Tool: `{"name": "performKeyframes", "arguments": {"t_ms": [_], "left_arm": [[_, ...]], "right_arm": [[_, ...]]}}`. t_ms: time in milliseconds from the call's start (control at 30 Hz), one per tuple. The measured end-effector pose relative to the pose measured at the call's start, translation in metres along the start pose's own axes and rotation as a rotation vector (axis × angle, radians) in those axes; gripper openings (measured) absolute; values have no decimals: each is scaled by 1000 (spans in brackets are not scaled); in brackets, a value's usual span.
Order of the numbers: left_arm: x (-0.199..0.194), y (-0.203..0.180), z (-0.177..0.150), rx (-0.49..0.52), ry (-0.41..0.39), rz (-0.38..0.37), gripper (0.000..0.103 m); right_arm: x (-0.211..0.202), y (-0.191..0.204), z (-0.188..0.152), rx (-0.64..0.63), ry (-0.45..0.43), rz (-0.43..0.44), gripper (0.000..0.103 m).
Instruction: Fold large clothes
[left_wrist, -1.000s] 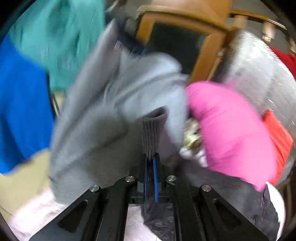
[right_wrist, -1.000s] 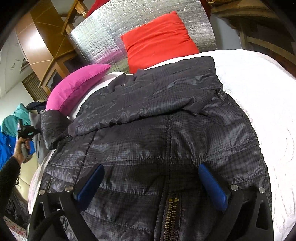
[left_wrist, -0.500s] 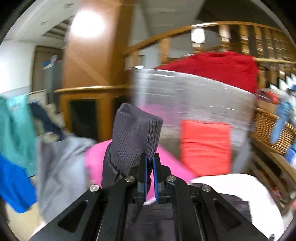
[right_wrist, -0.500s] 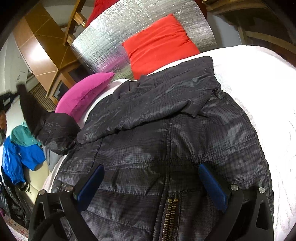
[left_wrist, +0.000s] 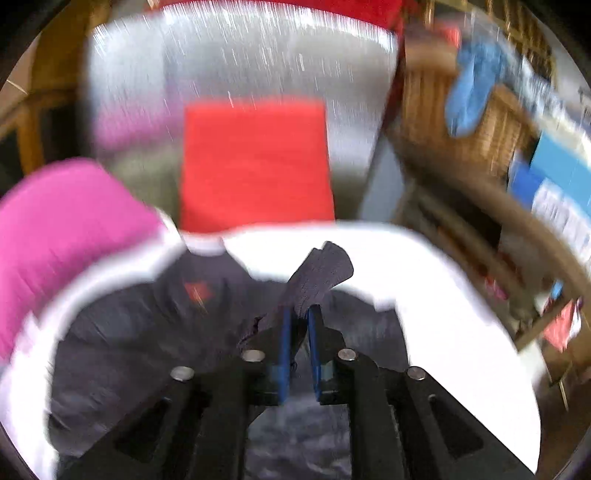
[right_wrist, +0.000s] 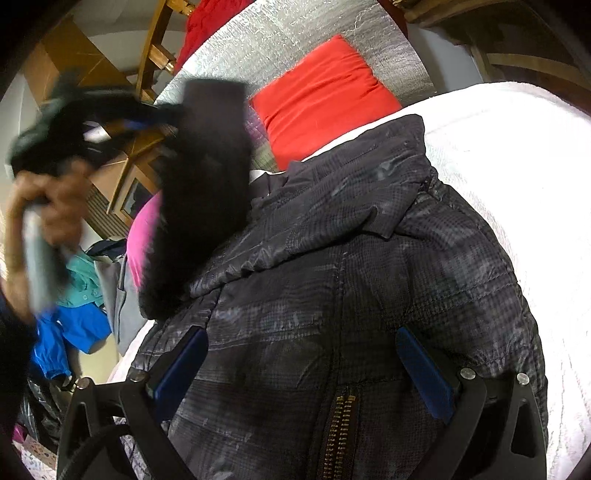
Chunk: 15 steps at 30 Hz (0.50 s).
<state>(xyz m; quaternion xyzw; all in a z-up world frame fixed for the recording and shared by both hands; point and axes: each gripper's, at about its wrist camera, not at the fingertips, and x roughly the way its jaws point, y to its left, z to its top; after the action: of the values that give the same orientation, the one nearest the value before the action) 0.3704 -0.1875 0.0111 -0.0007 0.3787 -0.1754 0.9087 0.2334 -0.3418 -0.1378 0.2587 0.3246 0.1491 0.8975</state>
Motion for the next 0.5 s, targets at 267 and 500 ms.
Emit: {"name": "performKeyframes", "arguments": {"t_ms": [267, 500], "left_arm": [[-30, 24, -60, -7, 17, -51, 81], [-90, 131, -141, -247, -123, 58, 84]], "right_arm": [[-1, 0, -1, 5, -4, 3, 103], [1, 3, -1, -2, 14, -18, 103]]}}
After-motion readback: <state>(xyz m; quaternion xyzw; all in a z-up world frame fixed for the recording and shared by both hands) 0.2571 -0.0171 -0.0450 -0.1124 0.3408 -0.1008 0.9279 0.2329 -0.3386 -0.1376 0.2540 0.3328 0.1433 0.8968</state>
